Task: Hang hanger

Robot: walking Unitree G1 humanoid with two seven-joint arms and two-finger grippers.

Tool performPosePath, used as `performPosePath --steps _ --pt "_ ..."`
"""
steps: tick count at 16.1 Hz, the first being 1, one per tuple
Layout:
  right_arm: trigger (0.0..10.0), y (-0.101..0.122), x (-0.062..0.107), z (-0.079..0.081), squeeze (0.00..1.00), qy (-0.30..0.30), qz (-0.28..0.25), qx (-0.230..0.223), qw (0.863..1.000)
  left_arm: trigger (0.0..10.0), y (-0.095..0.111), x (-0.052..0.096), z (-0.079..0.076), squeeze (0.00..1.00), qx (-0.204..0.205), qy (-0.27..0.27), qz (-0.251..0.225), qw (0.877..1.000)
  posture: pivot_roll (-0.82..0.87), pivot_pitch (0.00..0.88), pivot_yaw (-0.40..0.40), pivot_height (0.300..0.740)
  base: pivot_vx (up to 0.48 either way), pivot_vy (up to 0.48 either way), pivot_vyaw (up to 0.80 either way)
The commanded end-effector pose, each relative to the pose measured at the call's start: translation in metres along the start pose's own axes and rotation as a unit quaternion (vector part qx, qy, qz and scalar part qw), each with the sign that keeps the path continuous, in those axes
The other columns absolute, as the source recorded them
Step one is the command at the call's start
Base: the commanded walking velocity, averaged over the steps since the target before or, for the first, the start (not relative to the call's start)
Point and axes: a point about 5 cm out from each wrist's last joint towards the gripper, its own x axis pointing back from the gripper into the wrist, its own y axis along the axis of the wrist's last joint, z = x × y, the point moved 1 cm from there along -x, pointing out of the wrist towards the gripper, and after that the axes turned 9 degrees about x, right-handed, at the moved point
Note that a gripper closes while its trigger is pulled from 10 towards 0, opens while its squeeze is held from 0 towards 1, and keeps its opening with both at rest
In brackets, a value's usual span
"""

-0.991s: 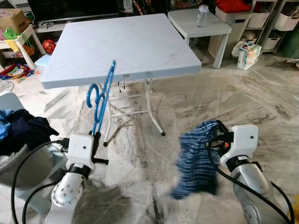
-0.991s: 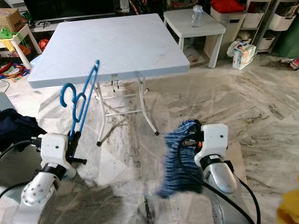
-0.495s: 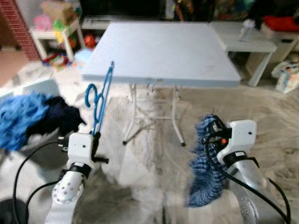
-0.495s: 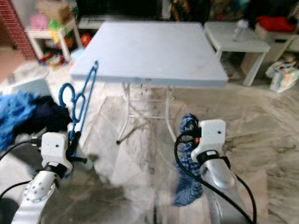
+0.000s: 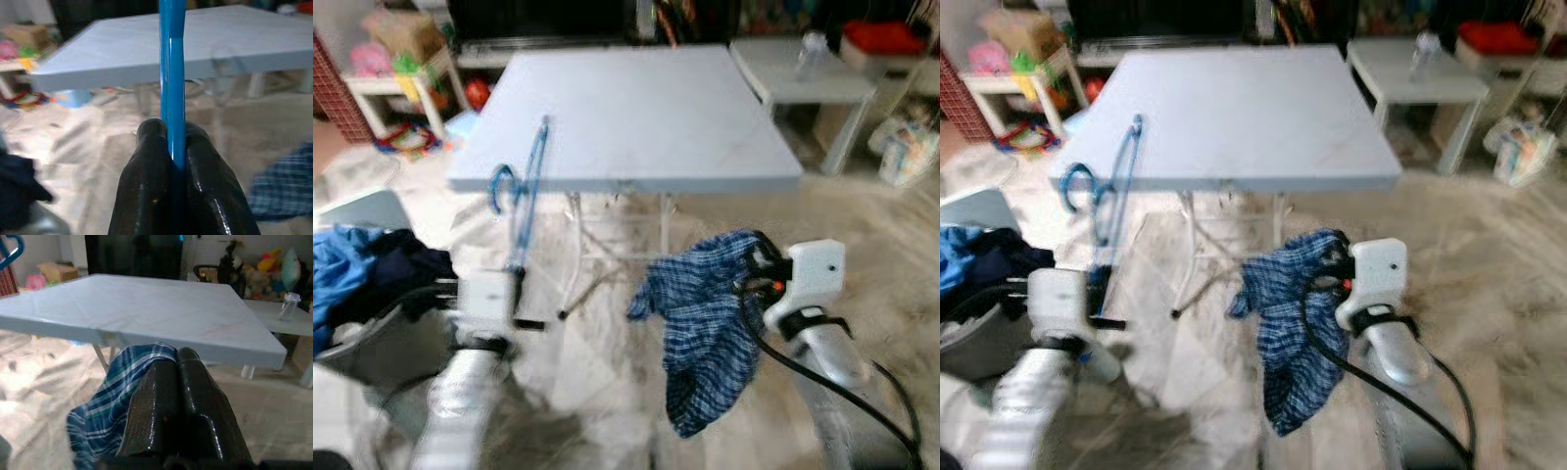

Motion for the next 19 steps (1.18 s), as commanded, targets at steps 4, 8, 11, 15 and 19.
performPosePath --steps 4,8,11,15,19 --pt "10.0 0.008 -0.008 0.011 0.0 0.017 -0.02 -0.01 1.0 10.0 0.006 -0.002 0.01 0.0 -0.007 0.017 -0.013 1.0 -0.02 0.039 -0.011 0.74 0.331 0.0 0.72" --pt "10.0 0.012 -0.013 0.015 0.0 0.02 -0.027 -0.011 0.999 10.0 0.006 -0.002 0.008 0.0 -0.005 0.014 -0.013 1.0 -0.02 0.041 -0.016 0.74 0.338 0.0 0.26" --pt "10.0 0.015 -0.017 0.018 0.0 0.018 -0.035 -0.009 0.999 10.0 0.005 -0.003 0.008 0.0 -0.001 0.013 -0.011 1.0 -0.02 0.042 -0.016 0.74 0.369 0.0 0.0" --pt "10.0 0.016 -0.019 0.022 0.0 0.019 -0.038 -0.013 0.999 10.0 0.007 -0.007 0.006 0.0 0.0 0.005 -0.012 1.0 -0.01 0.04 -0.018 0.74 0.38 0.288 0.0" --pt "10.0 0.018 -0.023 0.022 0.0 0.014 -0.043 -0.025 0.999 10.0 0.008 -0.007 0.005 0.0 0.003 0.0 -0.015 1.0 -0.01 0.036 -0.02 0.74 0.385 0.284 -0.28"
